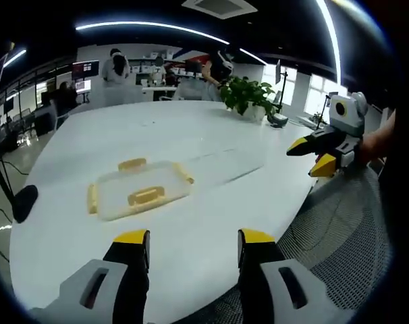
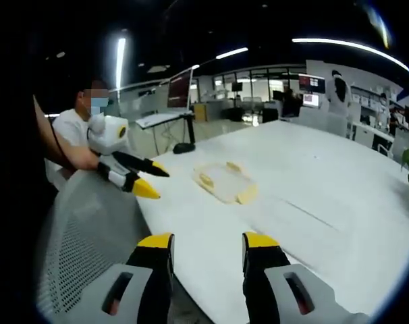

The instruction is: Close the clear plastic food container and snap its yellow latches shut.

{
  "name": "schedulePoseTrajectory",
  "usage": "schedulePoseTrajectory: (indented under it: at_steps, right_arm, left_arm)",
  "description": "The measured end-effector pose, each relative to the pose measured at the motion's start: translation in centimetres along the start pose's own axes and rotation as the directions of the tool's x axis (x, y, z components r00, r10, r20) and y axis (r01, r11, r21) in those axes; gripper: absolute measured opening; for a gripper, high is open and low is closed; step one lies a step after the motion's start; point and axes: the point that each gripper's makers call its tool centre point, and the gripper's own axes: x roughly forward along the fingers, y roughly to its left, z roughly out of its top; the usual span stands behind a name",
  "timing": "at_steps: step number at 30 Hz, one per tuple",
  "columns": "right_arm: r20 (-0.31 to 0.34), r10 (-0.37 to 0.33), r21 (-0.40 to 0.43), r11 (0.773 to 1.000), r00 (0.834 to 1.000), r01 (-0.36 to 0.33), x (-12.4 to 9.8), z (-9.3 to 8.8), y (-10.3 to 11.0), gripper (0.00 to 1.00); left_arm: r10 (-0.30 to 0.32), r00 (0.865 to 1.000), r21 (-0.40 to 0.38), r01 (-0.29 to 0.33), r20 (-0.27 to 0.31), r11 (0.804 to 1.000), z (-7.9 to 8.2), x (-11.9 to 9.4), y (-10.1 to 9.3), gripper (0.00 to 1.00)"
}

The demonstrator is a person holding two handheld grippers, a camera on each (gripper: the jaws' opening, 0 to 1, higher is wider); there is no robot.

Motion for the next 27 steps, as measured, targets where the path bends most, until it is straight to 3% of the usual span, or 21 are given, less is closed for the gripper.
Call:
schedulePoseTrajectory:
  at_steps: [27]
  right_arm:
    - [-0.001,0.0,-0.02,1.0,1.0,0.0,-0.19,0.01,0.05,0.39]
  left_arm:
    - [-0.001,1.0,0.007,0.001,0.006,1.0,0.18,-0.01,-0.26,0.5]
